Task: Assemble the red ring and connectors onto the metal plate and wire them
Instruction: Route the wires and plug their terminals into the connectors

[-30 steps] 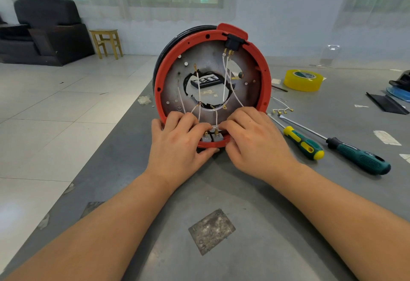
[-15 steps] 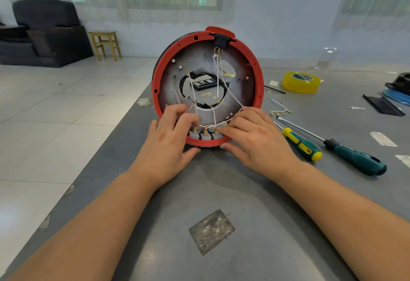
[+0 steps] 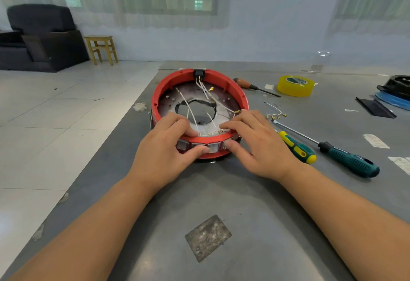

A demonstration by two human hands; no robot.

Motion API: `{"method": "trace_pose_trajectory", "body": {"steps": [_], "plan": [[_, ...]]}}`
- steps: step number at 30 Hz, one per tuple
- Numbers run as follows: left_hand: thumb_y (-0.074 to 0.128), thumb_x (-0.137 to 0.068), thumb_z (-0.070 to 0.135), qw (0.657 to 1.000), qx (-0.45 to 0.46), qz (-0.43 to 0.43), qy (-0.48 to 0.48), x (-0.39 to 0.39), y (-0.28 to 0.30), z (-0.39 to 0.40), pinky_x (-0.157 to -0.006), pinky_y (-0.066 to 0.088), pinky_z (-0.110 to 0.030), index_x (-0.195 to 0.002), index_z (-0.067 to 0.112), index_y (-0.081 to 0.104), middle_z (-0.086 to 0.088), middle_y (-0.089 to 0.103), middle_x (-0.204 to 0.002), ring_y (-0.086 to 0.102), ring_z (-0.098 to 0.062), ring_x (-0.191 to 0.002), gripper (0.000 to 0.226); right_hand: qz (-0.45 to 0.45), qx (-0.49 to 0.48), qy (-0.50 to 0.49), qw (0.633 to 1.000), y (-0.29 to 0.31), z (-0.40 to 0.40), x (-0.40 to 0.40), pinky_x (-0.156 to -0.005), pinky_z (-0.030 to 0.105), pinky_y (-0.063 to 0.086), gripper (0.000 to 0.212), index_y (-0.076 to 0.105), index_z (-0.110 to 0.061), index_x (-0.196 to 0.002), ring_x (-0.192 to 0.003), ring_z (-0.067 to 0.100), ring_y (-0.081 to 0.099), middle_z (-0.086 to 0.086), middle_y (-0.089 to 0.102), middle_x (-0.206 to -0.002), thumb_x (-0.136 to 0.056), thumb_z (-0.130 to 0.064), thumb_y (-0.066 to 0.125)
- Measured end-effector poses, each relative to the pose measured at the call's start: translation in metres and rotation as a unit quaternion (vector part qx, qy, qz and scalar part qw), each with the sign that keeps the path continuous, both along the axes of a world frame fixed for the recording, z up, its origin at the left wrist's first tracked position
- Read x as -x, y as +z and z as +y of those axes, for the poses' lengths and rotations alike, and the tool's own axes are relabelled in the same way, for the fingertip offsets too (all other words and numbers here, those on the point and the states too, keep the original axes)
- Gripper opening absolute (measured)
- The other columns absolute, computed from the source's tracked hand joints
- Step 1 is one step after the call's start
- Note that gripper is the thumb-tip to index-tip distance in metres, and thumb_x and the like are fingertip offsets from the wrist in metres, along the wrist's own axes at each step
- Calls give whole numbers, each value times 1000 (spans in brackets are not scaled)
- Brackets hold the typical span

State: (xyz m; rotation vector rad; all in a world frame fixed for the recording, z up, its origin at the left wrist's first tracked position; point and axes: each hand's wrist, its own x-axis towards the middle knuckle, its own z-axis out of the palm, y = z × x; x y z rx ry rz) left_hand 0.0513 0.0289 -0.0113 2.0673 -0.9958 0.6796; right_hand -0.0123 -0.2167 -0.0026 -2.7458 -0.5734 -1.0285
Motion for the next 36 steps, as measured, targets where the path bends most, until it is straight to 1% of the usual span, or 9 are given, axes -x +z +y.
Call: {"method": "trace_pose_trajectory", "body": {"steps": [5, 10, 13, 16, 19, 21, 27, 32, 36], "plan": [[71, -76, 67, 995, 40, 87, -16, 1, -3, -4, -77, 55, -47, -90, 34, 61, 18, 58, -102, 60, -9, -97, 37, 52, -35, 8, 998, 0, -3, 3, -98, 26, 38, 30, 65, -21, -126, -115, 14, 48, -4, 58, -116, -102, -34, 53], [65, -77, 72, 994, 17, 111, -10, 3, -2, -3, -77, 56, -45, -90, 38, 57, 19, 57, -102, 60, -8, -96, 37, 80, -42, 4, 996, 1, -4, 3, -94, 22, 36, 31, 65, -25, -125, -111, 8, 48, -8, 59, -115, -101, -38, 51], [58, -84, 68, 997, -52, 49, 43, 9, 3, -5, -71, 56, -42, -95, 35, 57, 18, 56, -102, 57, -9, -93, 35, 89, -73, 6, 993, 0, -4, 2, -96, 15, 35, 37, 65, -26, -128, -116, 4, 49, -9, 60, -121, -100, -44, 50], [56, -90, 59, 984, -93, -83, 130, 20, 4, -16, -79, 46, -43, -97, 23, 67, 6, 64, -104, 59, -24, -100, 38, 80, -188, 3, 979, 0, -5, -1, -102, 7, 32, 39, 64, -25, -129, -123, -1, 48, -11, 58, -127, -100, -48, 48], [59, -92, 54, 975, -94, -132, 153, 32, 1, -35, -87, 37, -42, -103, 24, 71, 5, 68, -111, 60, -25, -110, 34, 59, -289, -55, 954, 2, -11, -6, -104, 27, 44, 30, 67, -25, -123, -119, 6, 54, -11, 62, -121, -102, -40, 50], [60, -94, 51, 974, -106, -138, 142, 36, -3, -47, -91, 37, -42, -110, 26, 72, 8, 69, -116, 61, -22, -114, 32, 64, -300, -91, 947, 2, -16, -9, -103, 35, 46, 24, 68, -25, -119, -116, 8, 55, -11, 65, -118, -105, -33, 52], [53, -100, 47, 974, -118, -115, 154, 31, -14, -60, -95, 36, -44, -121, 29, 69, 11, 71, -111, 65, -20, -111, 32, 52, -348, -150, 924, 16, -36, -33, -86, 25, 47, 16, 71, -24, -109, -92, 5, 59, -8, 63, -108, -98, -20, 60], [47, -103, 48, 968, -132, -124, 171, 21, -22, -62, -100, 36, -47, -127, 28, 68, 7, 68, -125, 60, -26, -122, 38, 167, -329, -311, 876, 40, -103, -68, -82, 32, 48, 22, 68, -15, -117, -99, 21, 60, 6, 67, -120, -97, -18, 59], [48, -102, 46, 967, -131, -129, 174, 19, -24, -61, -101, 35, -47, -129, 26, 68, 6, 67, -127, 58, -28, -122, 39, 275, -259, -388, 841, 44, -138, -90, -89, 37, 49, 29, 67, -7, -121, -112, 32, 61, 15, 68, -124, -98, -24, 64]]}}
